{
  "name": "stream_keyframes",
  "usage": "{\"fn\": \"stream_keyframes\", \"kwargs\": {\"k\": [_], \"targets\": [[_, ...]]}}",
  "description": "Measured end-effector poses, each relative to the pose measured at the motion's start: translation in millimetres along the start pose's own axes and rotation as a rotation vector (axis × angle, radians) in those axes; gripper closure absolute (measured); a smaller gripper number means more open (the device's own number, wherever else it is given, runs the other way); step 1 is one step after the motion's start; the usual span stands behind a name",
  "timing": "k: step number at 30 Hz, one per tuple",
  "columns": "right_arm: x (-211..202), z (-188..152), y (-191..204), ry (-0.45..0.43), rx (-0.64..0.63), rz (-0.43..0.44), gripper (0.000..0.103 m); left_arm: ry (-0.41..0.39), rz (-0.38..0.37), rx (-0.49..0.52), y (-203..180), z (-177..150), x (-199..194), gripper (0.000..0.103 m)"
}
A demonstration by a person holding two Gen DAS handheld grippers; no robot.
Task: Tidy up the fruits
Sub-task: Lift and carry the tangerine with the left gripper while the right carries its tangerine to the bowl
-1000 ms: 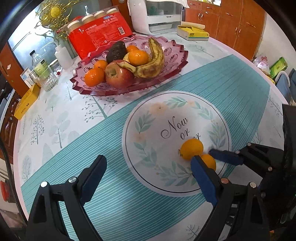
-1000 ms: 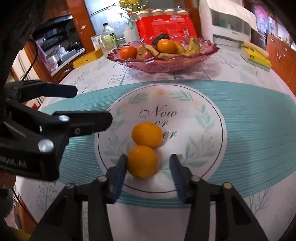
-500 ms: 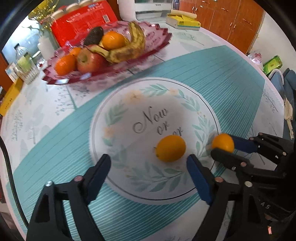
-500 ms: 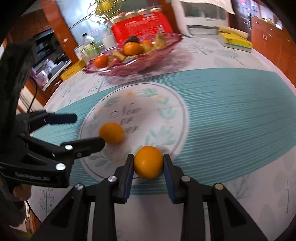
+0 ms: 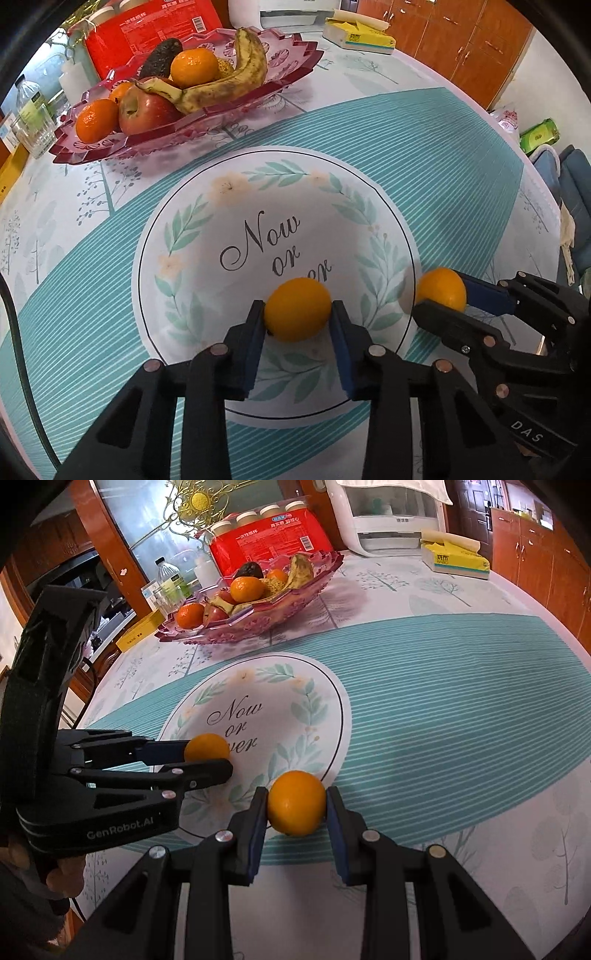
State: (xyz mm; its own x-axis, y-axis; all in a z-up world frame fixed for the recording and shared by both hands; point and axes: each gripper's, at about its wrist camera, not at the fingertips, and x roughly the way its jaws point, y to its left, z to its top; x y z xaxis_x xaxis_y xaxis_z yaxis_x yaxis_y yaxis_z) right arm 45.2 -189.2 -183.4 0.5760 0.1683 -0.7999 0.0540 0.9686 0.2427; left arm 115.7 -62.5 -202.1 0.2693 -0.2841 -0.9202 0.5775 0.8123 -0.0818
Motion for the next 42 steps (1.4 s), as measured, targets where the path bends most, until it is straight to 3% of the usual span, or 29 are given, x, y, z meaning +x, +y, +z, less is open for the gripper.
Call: {"fn": "stream_keyframes", "kwargs": {"k": [10,23,28,36,42], "targets": [[-15,18,4,-0.025,-0.019,0.023,0.072,-0.023,0.030,-0.058,3,11,-30,0.071],[-64,86,39,-0.096,-0.147,0.062,0.072,-0.131,0.101,-0.111,20,49,-112,0.071],[-84,125,54,-0.111,-0.204,0.072,0.072,-0.187,0.178,-0.117,32,74,-142,0.071],[-107,210,63,-0.171,-0.308,-0.039,0.072,-0.260,0.300,-0.176,71,125,-175,0.071],[-98,274,56,-0.204,-0.291,-0.066,0.072,-0.275,0.333,-0.225,95,168,-176,0.070]]}}
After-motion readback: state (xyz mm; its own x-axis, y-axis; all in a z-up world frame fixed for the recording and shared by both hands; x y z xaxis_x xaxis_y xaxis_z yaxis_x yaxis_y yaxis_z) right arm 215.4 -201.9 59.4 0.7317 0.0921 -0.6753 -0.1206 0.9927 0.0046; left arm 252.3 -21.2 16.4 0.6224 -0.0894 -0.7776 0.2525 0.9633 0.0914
